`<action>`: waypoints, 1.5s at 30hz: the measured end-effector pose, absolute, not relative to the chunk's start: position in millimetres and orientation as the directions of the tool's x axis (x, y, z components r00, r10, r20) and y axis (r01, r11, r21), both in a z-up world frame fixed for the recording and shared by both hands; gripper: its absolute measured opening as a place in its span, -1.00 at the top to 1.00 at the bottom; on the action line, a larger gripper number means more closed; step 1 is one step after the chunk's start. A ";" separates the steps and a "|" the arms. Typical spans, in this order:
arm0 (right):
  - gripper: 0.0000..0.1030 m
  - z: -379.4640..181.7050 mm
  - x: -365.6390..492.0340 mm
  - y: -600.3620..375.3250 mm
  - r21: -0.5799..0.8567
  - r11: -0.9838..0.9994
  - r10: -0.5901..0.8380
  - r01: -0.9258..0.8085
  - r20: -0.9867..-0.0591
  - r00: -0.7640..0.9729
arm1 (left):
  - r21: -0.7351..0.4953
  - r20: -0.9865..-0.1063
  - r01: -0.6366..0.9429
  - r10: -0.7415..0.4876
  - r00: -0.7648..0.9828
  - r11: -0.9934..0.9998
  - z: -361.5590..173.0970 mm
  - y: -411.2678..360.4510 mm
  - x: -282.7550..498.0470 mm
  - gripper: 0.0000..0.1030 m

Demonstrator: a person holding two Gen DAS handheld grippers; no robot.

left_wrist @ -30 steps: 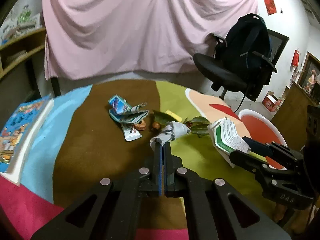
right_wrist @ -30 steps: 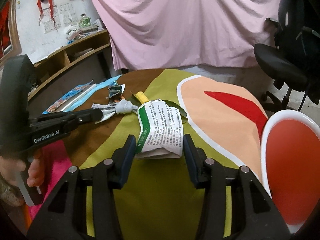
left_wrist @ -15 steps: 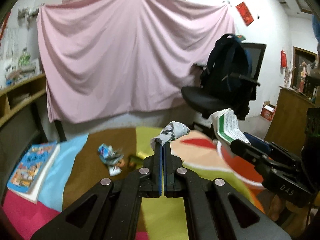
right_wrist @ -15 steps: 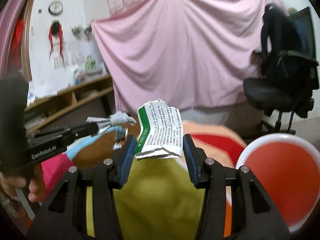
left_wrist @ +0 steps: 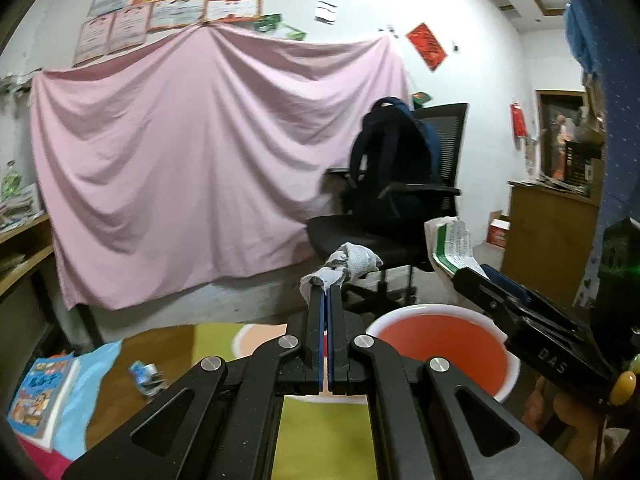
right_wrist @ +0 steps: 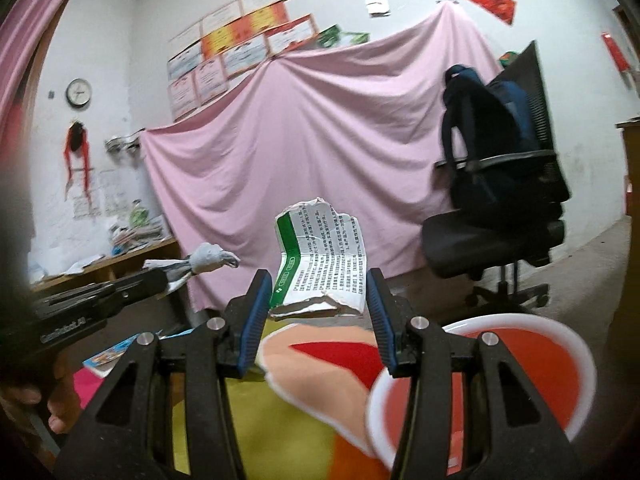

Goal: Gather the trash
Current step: 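Lift and carry the leaflet and tissue in both tools over the red bucket, then open both tools to drop the items into the red bucket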

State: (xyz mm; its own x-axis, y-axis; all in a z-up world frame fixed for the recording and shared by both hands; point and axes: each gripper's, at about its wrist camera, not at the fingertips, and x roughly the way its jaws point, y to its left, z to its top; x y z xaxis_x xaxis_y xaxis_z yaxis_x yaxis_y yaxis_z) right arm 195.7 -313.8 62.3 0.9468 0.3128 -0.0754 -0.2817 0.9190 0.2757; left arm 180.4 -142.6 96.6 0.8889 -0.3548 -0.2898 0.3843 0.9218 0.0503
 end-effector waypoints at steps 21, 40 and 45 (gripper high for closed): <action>-0.48 53.3 200.5 -380.8 0.355 0.926 0.187 -0.125 -0.146 0.971 | -0.033 -0.426 0.500 -0.464 0.776 0.866 70.9 -230.8 223.0 1.00; -0.50 39.8 212.9 -390.8 0.401 0.914 0.161 -0.059 -0.227 0.960 | -0.203 -0.575 0.484 -0.503 0.645 0.851 35.5 -235.3 253.8 0.93; -0.50 40.0 213.7 -387.6 0.394 0.917 0.166 -0.063 -0.233 0.958 | -0.205 -0.581 0.477 -0.499 0.643 0.855 32.3 -229.7 252.9 0.84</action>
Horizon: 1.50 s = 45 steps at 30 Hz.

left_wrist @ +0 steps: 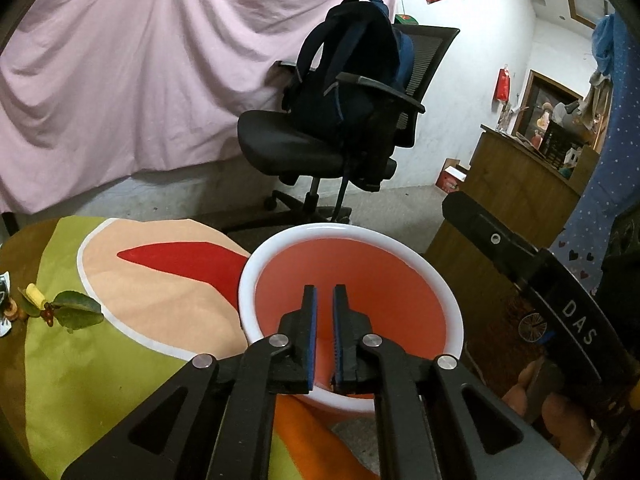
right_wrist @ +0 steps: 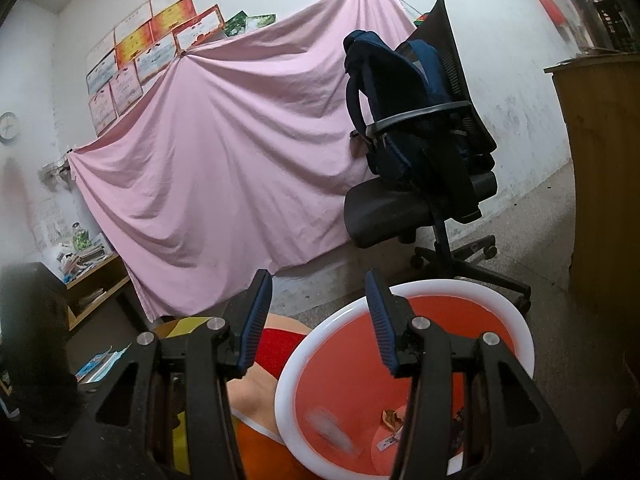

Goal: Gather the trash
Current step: 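Open both tools to drop the items into the red bucket, then move both tools back over the remaining trash on the table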

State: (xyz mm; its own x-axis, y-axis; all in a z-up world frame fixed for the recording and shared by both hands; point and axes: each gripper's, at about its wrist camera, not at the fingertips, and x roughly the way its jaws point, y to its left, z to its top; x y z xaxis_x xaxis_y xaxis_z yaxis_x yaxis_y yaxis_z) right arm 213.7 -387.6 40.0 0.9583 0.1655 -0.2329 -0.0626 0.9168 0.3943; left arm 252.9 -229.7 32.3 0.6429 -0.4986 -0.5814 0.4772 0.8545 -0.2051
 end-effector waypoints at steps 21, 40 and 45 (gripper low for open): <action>-0.69 47.3 211.7 -365.8 0.355 0.928 0.189 -0.117 -0.178 0.966 | -0.197 -0.431 0.347 -0.399 0.809 0.917 63.5 -161.3 224.1 0.18; -1.00 72.5 185.2 -277.2 0.219 0.926 0.301 -0.308 0.065 0.951 | -0.126 -0.193 0.084 -0.108 0.975 0.988 83.7 -45.4 163.3 -0.98; -1.00 72.0 179.4 -250.5 0.173 0.921 0.338 -0.349 0.089 0.937 | -0.119 -0.168 0.035 -0.055 0.984 0.992 81.7 -20.8 154.5 -0.98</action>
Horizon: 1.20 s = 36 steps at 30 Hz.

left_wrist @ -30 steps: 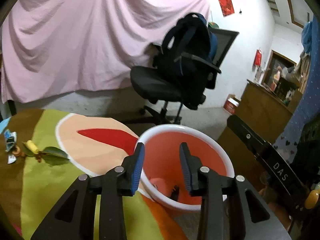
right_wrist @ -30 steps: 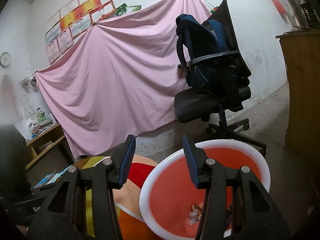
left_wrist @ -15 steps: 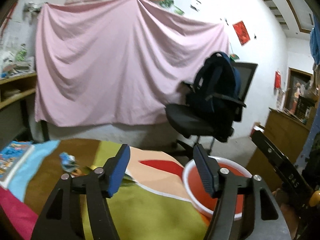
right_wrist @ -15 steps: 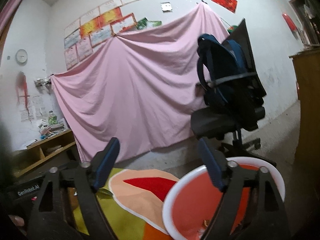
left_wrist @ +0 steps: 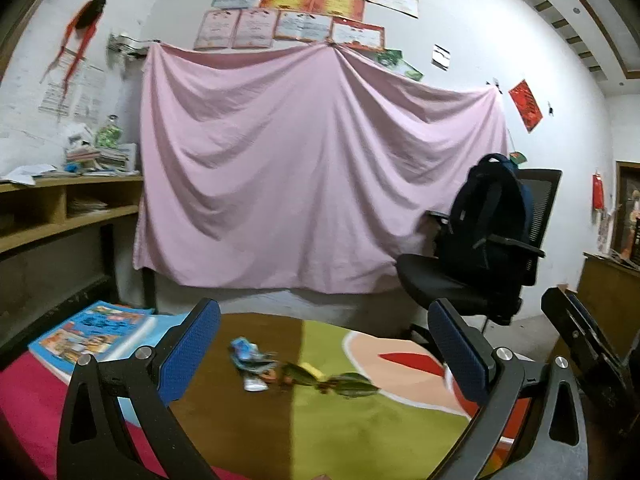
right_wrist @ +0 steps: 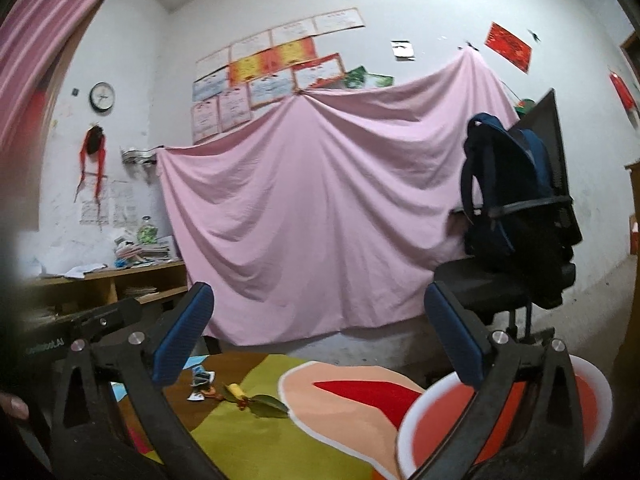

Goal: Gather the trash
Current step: 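Move both tools back over the remaining trash on the table, then grasp the blue-green wrapper with the left tool while the right grasps the berry sprig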

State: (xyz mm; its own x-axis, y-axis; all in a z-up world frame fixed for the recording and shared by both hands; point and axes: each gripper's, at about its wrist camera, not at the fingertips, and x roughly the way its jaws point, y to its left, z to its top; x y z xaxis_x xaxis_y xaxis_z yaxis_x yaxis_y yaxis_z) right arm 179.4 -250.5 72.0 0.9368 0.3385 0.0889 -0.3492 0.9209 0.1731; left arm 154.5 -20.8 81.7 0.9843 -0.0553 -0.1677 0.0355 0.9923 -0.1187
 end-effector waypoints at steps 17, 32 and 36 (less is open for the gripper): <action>-1.00 57.5 225.6 -184.7 0.105 0.907 0.416 -0.409 -0.067 0.907 | -0.108 -0.201 -0.043 0.020 0.979 0.993 53.7 43.8 162.5 -0.98; -1.00 9.6 313.2 -133.8 0.107 0.875 0.461 -0.473 -0.486 0.743 | -0.153 -0.462 0.038 -0.106 0.880 0.987 16.6 55.8 226.2 -0.63; -0.77 -4.9 331.3 -132.8 0.154 0.869 0.468 -0.471 -0.565 0.679 | -0.189 -0.527 0.041 -0.137 0.839 0.981 10.8 58.2 242.4 -0.41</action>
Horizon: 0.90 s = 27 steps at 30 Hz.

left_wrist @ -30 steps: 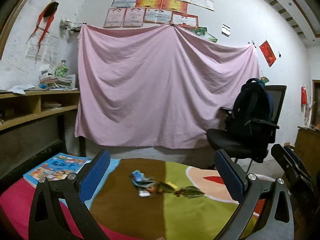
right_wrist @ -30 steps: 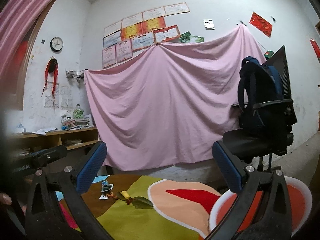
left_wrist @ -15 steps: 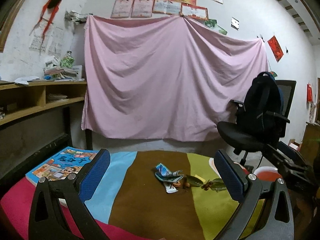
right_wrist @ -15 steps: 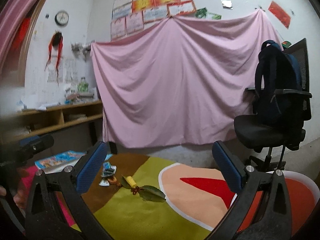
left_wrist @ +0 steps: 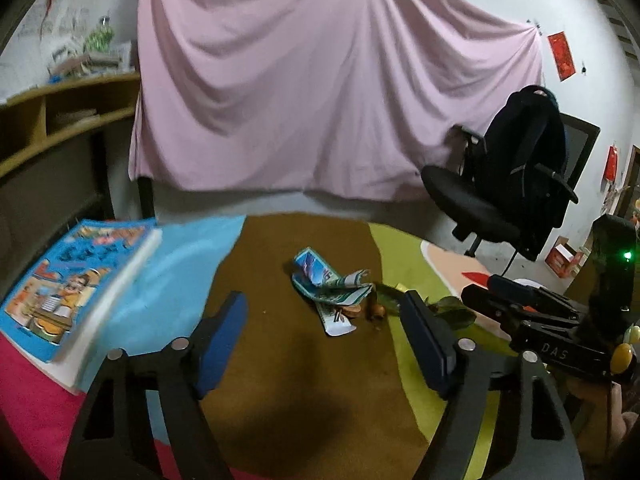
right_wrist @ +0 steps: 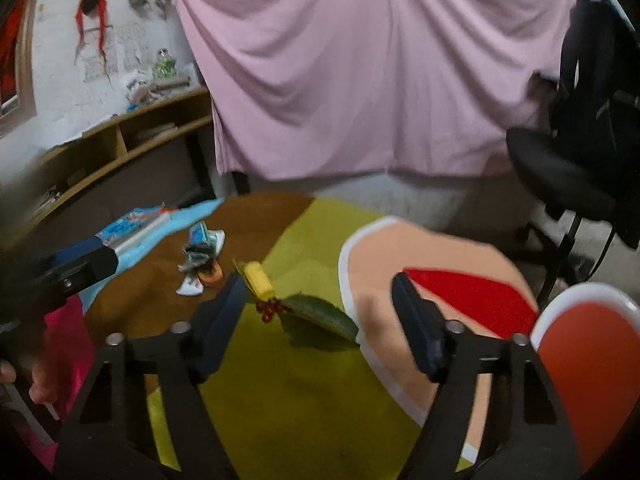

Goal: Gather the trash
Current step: 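Grasp the blue-green wrapper with the left tool while the right grasps the berry sprig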

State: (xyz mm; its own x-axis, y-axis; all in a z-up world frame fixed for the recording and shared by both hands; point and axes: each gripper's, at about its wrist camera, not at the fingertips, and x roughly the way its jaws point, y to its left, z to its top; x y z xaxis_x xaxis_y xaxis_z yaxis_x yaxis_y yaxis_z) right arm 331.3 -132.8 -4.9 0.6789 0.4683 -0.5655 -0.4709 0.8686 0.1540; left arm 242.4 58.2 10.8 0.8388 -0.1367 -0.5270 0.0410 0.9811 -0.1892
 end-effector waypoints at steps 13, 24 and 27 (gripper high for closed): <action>-0.01 -22.9 347.6 -124.6 0.215 0.835 0.501 -0.507 -0.677 0.539 | -0.166 -0.596 0.062 -0.150 0.789 0.984 7.3 42.4 270.1 -0.35; 0.41 -13.4 334.0 -134.3 0.193 0.841 0.497 -0.506 -0.645 0.580 | -0.060 -0.628 0.072 -0.094 0.773 0.996 -1.4 25.6 287.3 -0.15; 0.42 -9.4 330.9 -144.4 0.205 0.848 0.499 -0.489 -0.618 0.607 | -0.033 -0.623 0.069 -0.075 0.779 0.997 -2.5 22.1 290.8 -0.15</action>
